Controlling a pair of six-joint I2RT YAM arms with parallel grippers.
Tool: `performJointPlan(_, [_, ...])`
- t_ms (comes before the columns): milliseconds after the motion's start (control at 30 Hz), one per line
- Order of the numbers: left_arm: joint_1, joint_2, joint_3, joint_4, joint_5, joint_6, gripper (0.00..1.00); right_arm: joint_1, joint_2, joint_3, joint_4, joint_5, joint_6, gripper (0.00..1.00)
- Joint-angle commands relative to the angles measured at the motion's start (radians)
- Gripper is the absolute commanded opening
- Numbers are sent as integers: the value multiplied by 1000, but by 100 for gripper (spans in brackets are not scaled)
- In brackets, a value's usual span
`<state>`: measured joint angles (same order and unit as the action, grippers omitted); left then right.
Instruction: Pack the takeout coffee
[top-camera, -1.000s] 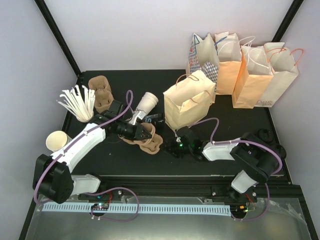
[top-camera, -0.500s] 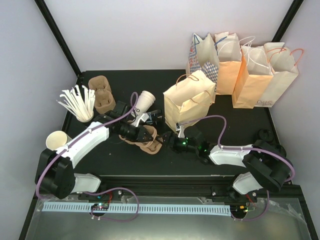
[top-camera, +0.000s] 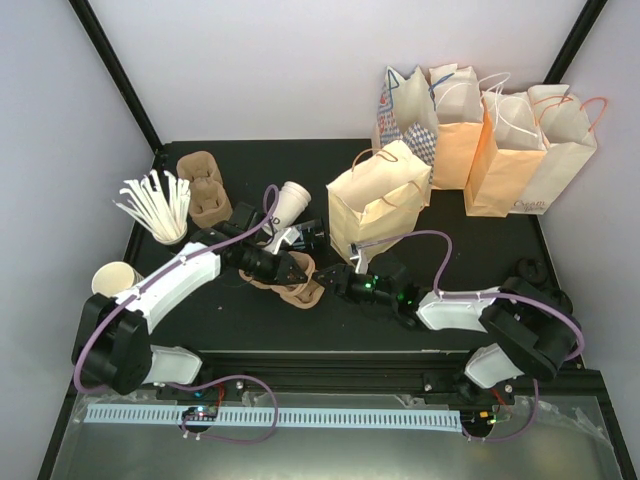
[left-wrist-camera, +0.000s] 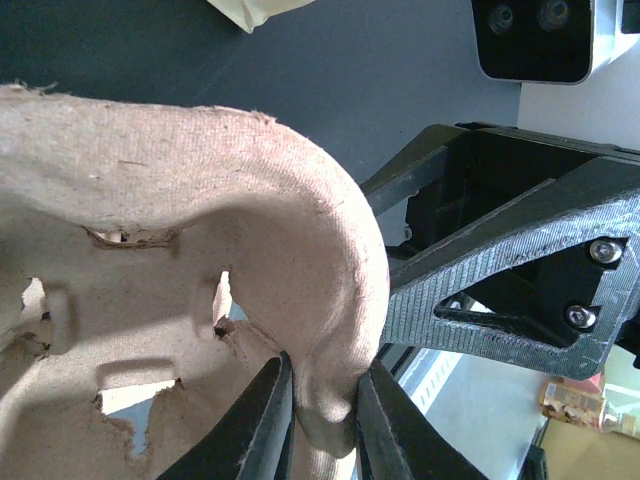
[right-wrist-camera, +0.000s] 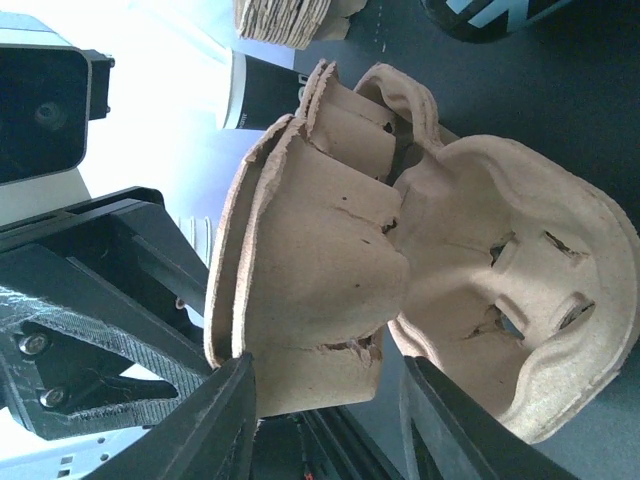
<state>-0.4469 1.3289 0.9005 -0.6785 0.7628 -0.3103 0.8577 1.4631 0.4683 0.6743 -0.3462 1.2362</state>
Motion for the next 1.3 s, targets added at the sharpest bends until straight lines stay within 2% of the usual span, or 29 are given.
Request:
performJointPlan(0, [-12,15,13,24,31,8,18,4,29,-1,104,-13,10,42])
performJointPlan(100, [-13,23,12,20,35,10,18,4,42,-6,143,-20,22,39])
performJointPlan(467, [-16,35,12,19,53,19,18,4,65,4,179,-27,33,34])
performJointPlan(567, [-19,44,12,14,56,28,18,4,77,23,168,-36,32,29])
performJointPlan(800, [-22,54,11,13,56,31,18,4,77,25,196,-36,38,29])
performJointPlan(1033, [-22,59,11,3,43,42,18,4,72,12,220,-25,50,37])
performJointPlan(1133, [-22,59,11,-3,40,46,18,4,74,17,220,-25,54,37])
performJointPlan(1267, [-22,55,14,-5,40,47,18,4,80,18,216,-25,57,30])
